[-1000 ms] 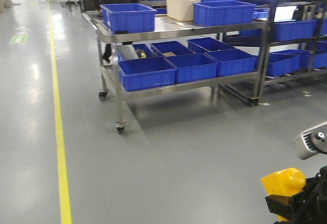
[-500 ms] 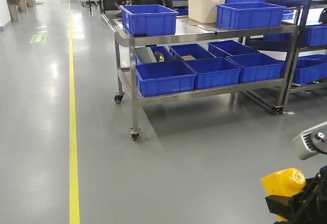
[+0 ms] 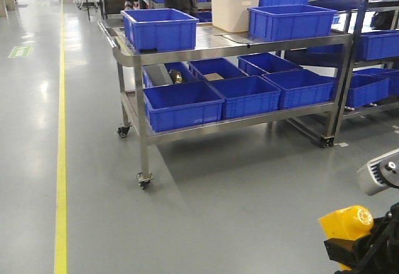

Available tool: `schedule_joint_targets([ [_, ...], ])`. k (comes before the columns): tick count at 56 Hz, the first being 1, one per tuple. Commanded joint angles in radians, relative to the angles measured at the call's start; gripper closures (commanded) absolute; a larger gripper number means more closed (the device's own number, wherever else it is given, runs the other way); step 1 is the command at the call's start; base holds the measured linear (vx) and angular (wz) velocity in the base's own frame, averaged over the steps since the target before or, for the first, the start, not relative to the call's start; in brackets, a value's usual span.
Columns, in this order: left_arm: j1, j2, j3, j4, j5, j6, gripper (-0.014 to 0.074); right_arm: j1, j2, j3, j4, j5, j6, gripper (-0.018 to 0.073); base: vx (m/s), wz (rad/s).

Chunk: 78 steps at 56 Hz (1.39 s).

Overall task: Pick red and yellow blocks into blue bin
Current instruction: 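Drive the base to the blue bin holding both blocks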

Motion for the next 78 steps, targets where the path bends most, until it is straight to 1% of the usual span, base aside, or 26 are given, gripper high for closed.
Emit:
schedule_joint_targets([
  [1,-0.005,0.01,-0.027,-0.012,-0.081,-0.005,0.0372,-0.002,-0.013,-0.029,-0.009,-0.067,-0.007,0.0252,0.38,-0.13],
  [52,-0.005,0.01,-0.027,-0.012,-0.081,-0.005,0.0372,-0.002,-0.013,-0.029,-0.009,-0.067,-0.007,0.0252,0.39,-0.17],
  [78,-0.005,0.01,-0.027,-0.012,-0.082,-0.005,0.0372,-0.002,-0.013,-0.029,-0.009,-0.067,-0.007,0.0252,0.41,-0.31],
])
